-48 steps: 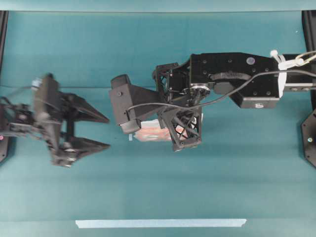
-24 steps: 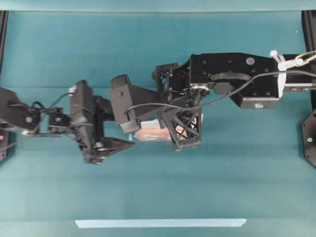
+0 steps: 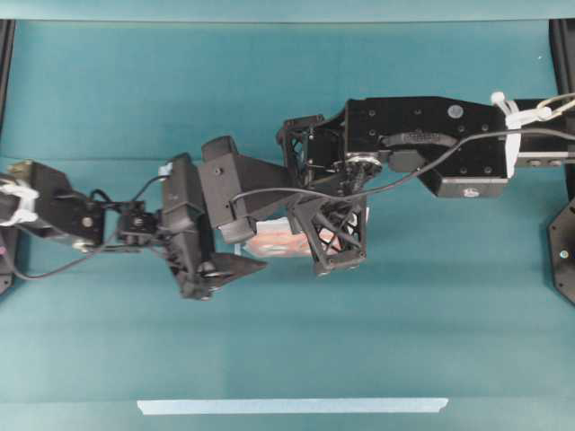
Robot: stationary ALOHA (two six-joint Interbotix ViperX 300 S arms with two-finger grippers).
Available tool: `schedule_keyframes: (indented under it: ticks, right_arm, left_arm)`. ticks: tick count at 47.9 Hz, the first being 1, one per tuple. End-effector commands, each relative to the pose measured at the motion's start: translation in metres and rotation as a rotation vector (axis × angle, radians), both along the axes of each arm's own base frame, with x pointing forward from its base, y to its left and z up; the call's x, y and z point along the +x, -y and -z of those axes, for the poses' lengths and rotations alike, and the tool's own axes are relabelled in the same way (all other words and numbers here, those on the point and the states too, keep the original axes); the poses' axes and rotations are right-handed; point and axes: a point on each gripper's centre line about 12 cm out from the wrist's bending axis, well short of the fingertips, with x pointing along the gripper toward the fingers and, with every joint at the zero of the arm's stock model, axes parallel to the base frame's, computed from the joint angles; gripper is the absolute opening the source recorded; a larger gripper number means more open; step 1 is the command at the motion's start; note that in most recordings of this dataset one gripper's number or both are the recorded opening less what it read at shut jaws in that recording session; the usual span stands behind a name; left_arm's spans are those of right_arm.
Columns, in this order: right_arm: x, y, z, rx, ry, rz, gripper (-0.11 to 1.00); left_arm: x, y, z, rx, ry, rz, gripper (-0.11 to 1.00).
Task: Hand over the clear zip bag and make it stand upright.
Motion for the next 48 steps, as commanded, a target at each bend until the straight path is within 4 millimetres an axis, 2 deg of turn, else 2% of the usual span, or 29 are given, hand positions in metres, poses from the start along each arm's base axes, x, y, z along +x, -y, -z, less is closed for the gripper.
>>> schedule_keyframes:
  ticks: [1,14,31,37,45,48]
  right_arm:
    - [0.0,-0.001,-0.008,-0.001,0.029,-0.007,0.0]
    - [0.001,-0.001,-0.008,0.001,0.037,0.0,0.0]
    - [0.0,-0.003,-0.007,0.001,0.034,-0.002,0.0]
    - [0.0,-0.003,-0.007,0.002,0.035,-0.002,0.0]
    - [0.0,-0.005,-0.007,0.002,0.033,-0.002,0.0]
    - [0.0,-0.005,-0.007,0.002,0.033,-0.002,0.0]
  left_arm:
    - [0.014,-0.002,-0.006,0.0,0.048,-0.004,0.94]
    - [0.031,-0.002,0.004,-0.004,0.046,-0.005,0.94]
    - [0.032,-0.003,0.006,-0.004,0.037,-0.007,0.88]
    - [0.032,-0.003,0.009,0.0,0.008,-0.005,0.7]
    - [0.032,-0.003,0.011,0.032,-0.007,0.007,0.3]
    - [0.034,-0.003,0.011,0.052,-0.007,0.014,0.26]
